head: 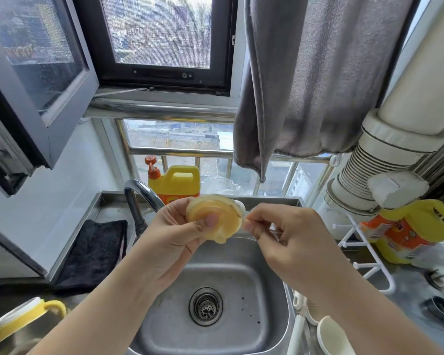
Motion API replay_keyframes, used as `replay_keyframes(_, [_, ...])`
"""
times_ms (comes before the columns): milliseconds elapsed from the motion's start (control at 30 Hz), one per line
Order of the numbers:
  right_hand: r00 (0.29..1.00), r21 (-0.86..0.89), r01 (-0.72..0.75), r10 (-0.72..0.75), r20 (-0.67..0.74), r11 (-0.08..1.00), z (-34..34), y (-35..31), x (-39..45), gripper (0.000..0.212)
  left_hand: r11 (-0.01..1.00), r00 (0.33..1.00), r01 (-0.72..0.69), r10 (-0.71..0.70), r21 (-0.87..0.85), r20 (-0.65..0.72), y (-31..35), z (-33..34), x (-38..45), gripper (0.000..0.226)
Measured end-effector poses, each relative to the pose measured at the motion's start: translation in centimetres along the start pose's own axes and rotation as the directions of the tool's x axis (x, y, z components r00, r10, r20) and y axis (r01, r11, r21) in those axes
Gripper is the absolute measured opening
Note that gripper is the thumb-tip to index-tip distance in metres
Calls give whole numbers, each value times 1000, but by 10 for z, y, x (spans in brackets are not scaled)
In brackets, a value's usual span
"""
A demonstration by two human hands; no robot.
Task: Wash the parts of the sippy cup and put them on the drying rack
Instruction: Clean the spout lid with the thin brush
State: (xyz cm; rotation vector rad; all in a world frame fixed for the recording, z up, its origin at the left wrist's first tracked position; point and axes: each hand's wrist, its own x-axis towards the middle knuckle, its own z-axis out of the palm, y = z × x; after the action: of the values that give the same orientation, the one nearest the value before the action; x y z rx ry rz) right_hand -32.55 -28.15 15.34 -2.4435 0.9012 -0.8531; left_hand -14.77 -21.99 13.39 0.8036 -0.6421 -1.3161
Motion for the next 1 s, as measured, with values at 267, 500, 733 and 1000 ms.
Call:
replay_keyframes(267, [998, 144, -67, 69, -10, 987, 2, 1, 3, 15, 987, 1000, 27, -27, -160, 5, -5, 3, 3, 56])
replay_keyframes(500, [996, 174, -89, 88, 15, 981, 8, 2, 3, 12, 973, 994, 58, -36, -222, 102, -3, 3, 9, 48])
replay_keyframes(733, [996, 46, -49, 46, 72, 998, 3, 4, 11, 11, 956, 977, 195, -209, 221, 40, 10, -1, 15, 47])
replay_keyframes(1000, [994, -74, -5, 13, 110, 997, 11, 5, 9, 23, 752, 990, 115, -139, 649, -15, 17, 8, 17, 22])
